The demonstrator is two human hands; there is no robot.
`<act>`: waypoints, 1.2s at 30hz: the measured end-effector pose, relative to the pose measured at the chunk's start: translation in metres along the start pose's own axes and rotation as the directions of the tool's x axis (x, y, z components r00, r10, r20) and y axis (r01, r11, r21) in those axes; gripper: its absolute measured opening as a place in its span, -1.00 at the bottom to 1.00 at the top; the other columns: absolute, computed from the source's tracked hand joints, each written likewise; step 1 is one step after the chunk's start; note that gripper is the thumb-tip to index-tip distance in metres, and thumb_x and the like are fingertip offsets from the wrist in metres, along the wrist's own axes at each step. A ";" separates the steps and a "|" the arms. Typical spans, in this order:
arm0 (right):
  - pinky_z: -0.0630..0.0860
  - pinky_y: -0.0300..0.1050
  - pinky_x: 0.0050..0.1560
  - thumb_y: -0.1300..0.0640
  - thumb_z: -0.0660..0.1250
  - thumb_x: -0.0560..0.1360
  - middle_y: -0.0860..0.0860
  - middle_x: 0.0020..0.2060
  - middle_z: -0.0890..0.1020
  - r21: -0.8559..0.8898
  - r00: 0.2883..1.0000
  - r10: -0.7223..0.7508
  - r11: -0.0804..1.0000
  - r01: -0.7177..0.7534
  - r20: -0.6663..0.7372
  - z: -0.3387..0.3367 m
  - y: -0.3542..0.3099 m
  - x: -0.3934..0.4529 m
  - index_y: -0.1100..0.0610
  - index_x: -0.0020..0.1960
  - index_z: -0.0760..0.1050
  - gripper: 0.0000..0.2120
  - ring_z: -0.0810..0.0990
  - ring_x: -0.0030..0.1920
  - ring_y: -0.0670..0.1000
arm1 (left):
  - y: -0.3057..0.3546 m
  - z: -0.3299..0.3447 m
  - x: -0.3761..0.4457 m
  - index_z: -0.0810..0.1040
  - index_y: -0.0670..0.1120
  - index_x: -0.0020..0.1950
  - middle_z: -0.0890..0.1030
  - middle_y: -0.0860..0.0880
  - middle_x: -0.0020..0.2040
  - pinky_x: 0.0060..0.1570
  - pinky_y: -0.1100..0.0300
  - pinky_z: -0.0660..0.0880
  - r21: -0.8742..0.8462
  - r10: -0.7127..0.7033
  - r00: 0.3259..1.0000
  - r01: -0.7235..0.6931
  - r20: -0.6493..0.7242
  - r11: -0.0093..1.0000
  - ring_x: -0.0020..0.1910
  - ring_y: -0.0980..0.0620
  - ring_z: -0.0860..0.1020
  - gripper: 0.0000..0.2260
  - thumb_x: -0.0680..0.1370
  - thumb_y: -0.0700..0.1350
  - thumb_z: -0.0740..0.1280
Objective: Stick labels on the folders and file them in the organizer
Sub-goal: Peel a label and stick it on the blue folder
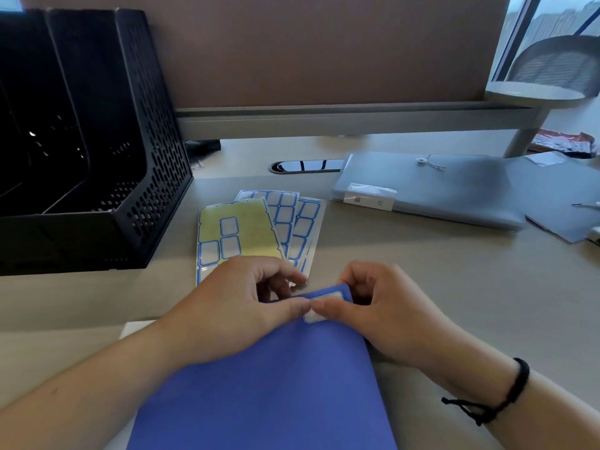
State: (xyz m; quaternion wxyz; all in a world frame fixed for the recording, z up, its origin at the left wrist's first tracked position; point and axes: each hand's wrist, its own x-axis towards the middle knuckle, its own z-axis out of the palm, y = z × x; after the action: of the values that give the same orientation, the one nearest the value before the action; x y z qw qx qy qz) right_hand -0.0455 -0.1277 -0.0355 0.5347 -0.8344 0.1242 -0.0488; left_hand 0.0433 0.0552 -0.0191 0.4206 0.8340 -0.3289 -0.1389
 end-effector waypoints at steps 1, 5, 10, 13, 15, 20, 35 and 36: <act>0.38 -0.09 -0.35 -0.08 0.52 0.38 0.16 -0.35 0.64 0.007 1.000 -0.020 1.000 0.020 -0.006 0.001 0.000 0.000 0.11 -0.25 0.51 -0.70 0.45 -0.41 -0.06 | 0.001 -0.001 0.001 0.67 0.13 -0.03 0.65 0.08 -0.18 -0.34 0.37 0.42 -0.002 -0.023 1.000 0.023 0.017 1.000 -0.37 0.21 0.45 -0.89 0.46 0.03 0.50; 0.36 -0.16 -0.38 0.00 0.41 0.52 -0.04 -0.47 0.55 0.064 0.999 -0.039 0.997 0.041 -0.033 0.002 0.000 0.000 0.04 -0.27 0.54 -0.77 0.41 -0.46 -0.10 | 0.007 -0.005 -0.002 0.68 0.08 -0.14 0.55 0.20 -0.38 -0.41 0.41 0.34 0.077 -0.035 0.998 0.030 0.058 0.997 -0.45 0.24 0.40 -0.83 0.43 0.16 0.48; 0.35 -0.19 -0.39 0.03 0.35 0.57 -0.10 -0.48 0.52 0.040 0.995 -0.100 0.994 0.099 0.024 0.005 -0.003 -0.002 -0.07 -0.32 0.54 -0.72 0.39 -0.45 -0.12 | 0.008 -0.007 -0.003 0.55 0.00 -0.28 0.46 0.17 -0.44 -0.42 0.36 0.33 0.118 -0.022 0.997 0.013 0.078 0.993 -0.46 0.22 0.35 -0.62 0.29 0.25 0.56; 0.34 -0.22 -0.40 0.02 0.30 0.59 -0.13 -0.49 0.49 -0.005 0.993 -0.113 0.994 0.113 0.039 0.006 -0.005 -0.004 -0.08 -0.31 0.51 -0.71 0.38 -0.46 -0.14 | 0.007 -0.009 -0.002 0.51 -0.02 -0.30 0.44 0.15 -0.46 -0.45 0.36 0.28 0.104 -0.021 0.995 0.011 0.099 0.995 -0.46 0.20 0.33 -0.62 0.33 0.25 0.53; 0.32 -0.21 -0.43 0.03 0.27 0.61 -0.13 -0.51 0.47 0.007 0.994 -0.095 0.995 0.095 0.049 0.006 -0.004 -0.004 -0.03 -0.31 0.49 -0.69 0.36 -0.49 -0.13 | 0.007 -0.009 -0.002 0.52 -0.04 -0.26 0.42 0.12 -0.46 -0.46 0.33 0.27 0.054 -0.042 0.990 0.035 0.136 0.998 -0.47 0.16 0.31 -0.64 0.40 0.22 0.49; 0.33 -0.20 -0.46 0.02 0.33 0.58 -0.05 -0.49 0.50 0.097 0.993 -0.059 0.994 0.049 0.106 0.004 -0.007 -0.005 0.00 -0.28 0.52 -0.74 0.39 -0.49 -0.04 | 0.006 -0.009 0.001 0.49 -0.05 -0.28 0.34 0.14 -0.48 -0.47 0.33 0.24 -0.036 -0.048 0.982 0.055 0.181 0.998 -0.49 0.15 0.26 -0.69 0.56 0.11 0.37; 0.31 -0.25 -0.50 0.06 0.25 0.64 -0.11 -0.57 0.44 0.040 0.995 -0.028 0.999 0.025 0.094 0.006 -0.008 -0.003 0.02 -0.43 0.46 -0.56 0.35 -0.55 -0.10 | 0.003 -0.005 -0.004 0.44 -0.01 -0.27 0.41 0.16 -0.45 -0.42 0.31 0.28 0.153 -0.050 0.983 0.023 0.175 0.988 -0.46 0.19 0.32 -0.55 0.32 0.31 0.51; 0.30 -0.23 -0.49 0.04 0.24 0.64 -0.11 -0.56 0.42 0.056 0.994 -0.023 0.998 0.017 0.104 0.005 -0.006 -0.002 0.04 -0.42 0.43 -0.56 0.33 -0.54 -0.08 | 0.002 -0.003 -0.004 0.41 -0.01 -0.30 0.38 0.16 -0.46 -0.42 0.31 0.27 0.155 -0.030 0.988 0.007 0.149 0.988 -0.46 0.18 0.30 -0.54 0.34 0.33 0.47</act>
State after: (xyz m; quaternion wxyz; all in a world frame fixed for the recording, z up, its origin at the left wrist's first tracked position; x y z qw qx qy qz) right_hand -0.0455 -0.1199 -0.0318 0.5628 -0.8220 0.0861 -0.0137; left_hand 0.0411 0.0584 -0.0158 0.3277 0.8540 -0.3618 -0.1799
